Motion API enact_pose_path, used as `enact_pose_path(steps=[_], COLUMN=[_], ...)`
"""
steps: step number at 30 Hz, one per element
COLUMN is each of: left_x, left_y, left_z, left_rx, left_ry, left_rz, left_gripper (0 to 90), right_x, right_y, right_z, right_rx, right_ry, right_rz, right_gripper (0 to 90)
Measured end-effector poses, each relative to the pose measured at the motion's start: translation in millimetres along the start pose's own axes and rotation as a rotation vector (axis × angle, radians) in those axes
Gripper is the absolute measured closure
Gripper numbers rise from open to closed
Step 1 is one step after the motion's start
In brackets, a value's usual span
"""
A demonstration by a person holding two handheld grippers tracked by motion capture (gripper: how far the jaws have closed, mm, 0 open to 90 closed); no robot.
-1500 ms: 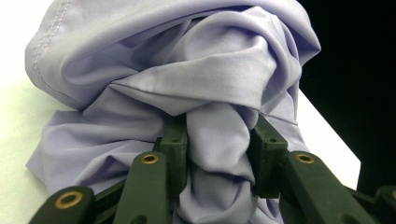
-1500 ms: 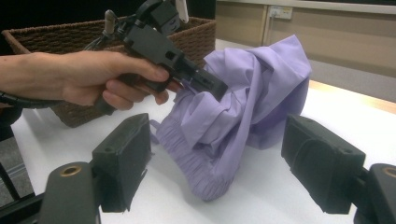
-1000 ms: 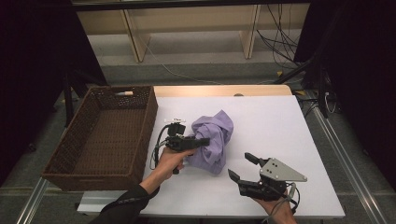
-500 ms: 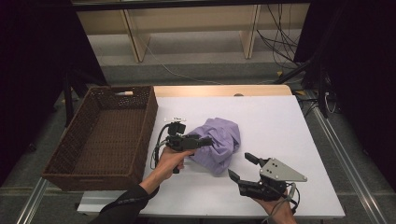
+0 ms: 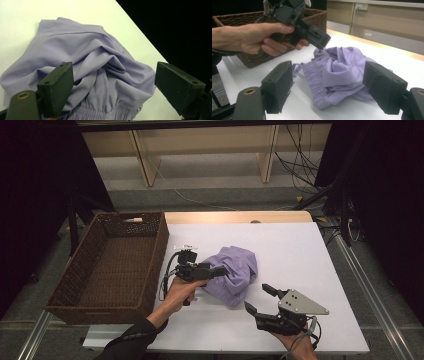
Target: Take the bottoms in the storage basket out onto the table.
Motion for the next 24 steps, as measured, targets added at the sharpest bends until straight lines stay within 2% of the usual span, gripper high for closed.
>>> enact_pose_path(steps=[15,18,24], left_x=[-7.1,-8.1,-9.1], left_y=[-14.5,-18.3,-23.0], left_z=[-2.3,-2.6,-2.3], left_rx=[-0.007,-0.015,-0.022], left_ry=[0.044,0.067,0.086], left_rz=[0.023,0.018,0.020], left_gripper=[5.0,4.9,4.5], right_x=[0.0,-0.3,-0.7], right_y=[0.5,0.6,0.6], right_z=[0.6,0.8,0.9], right_rx=[0.004,0.006,0.007], right_ry=[-0.003,0.000,0.000], right_rz=[0.007,0.011,0.014], right_gripper=[24.7,24.7,24.7])
Point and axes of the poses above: each handheld gripper's, and its own axes: y roughly forward along the jaws, z roughly out of its underside, x roughly to its left, the point moved 1 cm from there along y, roughly forward along the jaws, and after that the axes turned 10 degrees about -x, right-handed, at the moved point
